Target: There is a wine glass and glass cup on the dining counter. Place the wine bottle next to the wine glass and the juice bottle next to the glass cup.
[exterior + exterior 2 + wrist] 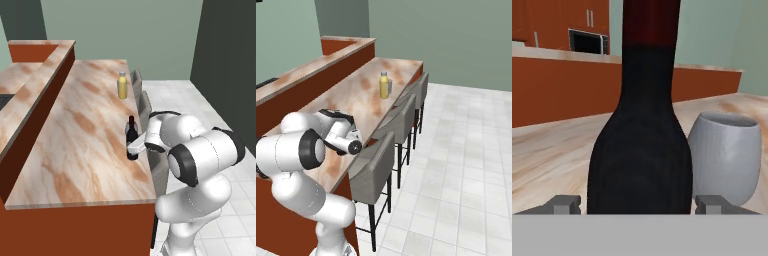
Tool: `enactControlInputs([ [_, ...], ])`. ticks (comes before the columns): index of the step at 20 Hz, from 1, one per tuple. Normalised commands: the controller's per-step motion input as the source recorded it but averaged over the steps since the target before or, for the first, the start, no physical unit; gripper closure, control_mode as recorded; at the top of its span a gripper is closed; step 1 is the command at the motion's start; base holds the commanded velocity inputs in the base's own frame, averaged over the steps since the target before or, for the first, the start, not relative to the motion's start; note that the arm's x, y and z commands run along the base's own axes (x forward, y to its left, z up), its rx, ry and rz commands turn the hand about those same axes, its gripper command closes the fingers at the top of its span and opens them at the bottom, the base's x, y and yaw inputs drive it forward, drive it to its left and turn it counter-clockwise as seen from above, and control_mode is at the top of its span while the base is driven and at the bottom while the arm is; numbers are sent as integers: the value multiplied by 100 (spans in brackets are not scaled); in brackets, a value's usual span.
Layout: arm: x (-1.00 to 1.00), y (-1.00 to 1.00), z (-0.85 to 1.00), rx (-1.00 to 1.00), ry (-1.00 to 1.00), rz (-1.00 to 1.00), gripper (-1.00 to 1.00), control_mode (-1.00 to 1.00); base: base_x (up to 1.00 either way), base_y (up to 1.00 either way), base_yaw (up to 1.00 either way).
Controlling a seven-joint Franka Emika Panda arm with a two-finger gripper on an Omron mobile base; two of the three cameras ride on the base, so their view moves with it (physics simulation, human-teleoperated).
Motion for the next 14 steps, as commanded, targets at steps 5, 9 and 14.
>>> enactControlInputs([
  [5, -10, 0, -22, 0, 0, 0, -100, -100, 0, 0, 0],
  [9, -17, -3, -9, 0, 0, 0, -100, -100, 0, 0, 0],
  [14, -20, -2, -1, 0, 0, 0, -100, -100, 0, 0, 0],
])
